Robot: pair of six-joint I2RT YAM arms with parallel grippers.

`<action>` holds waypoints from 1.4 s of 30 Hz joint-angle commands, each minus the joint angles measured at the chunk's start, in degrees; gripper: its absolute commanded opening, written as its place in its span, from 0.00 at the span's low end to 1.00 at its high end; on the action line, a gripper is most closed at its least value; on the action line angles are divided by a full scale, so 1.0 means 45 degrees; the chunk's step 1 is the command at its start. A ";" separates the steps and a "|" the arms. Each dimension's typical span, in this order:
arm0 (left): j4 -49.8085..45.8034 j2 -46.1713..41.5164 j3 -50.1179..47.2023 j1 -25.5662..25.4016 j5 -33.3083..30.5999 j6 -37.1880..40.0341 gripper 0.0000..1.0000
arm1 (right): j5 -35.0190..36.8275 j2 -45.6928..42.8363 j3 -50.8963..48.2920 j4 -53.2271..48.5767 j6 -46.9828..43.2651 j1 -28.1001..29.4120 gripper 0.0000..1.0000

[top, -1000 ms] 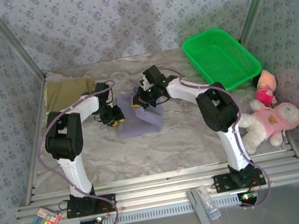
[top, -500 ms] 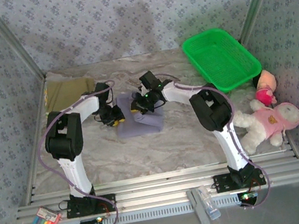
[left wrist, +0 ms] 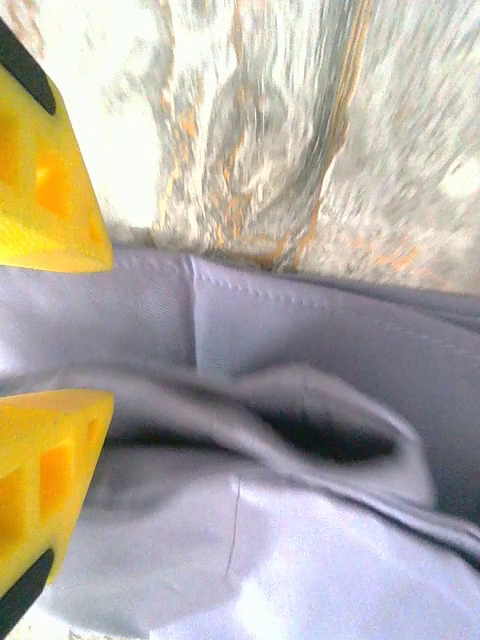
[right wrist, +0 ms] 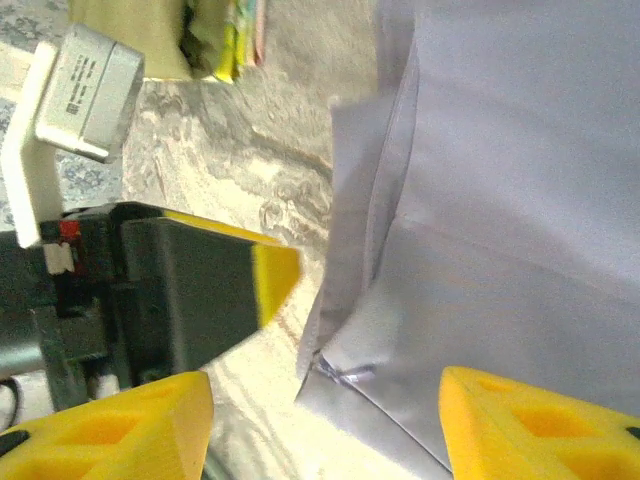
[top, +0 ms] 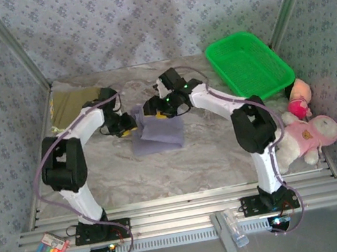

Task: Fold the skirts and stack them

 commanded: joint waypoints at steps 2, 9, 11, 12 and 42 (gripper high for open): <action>-0.0859 -0.1065 0.0207 0.0053 -0.1005 -0.0183 0.37 | 0.1619 -0.0136 0.0176 -0.1148 -0.2135 -0.1063 0.43; 0.1719 -0.0747 0.0716 -0.1147 0.2223 -0.1747 0.39 | 0.1713 0.1452 0.1509 -0.1776 -0.4189 -0.1716 0.14; 0.1809 -0.0123 0.1296 -0.1691 0.2431 -0.1884 0.39 | 0.1560 0.2102 0.2189 -0.2144 -0.4685 -0.1723 0.12; 0.1821 0.0181 0.1525 -0.1940 0.2413 -0.1950 0.38 | 0.1427 0.2465 0.2575 -0.2323 -0.4927 -0.1693 0.12; -0.0932 0.3297 0.5419 -0.2019 0.1102 0.2085 0.54 | 0.2244 -0.4328 -0.6515 0.1697 0.0436 -0.2221 0.41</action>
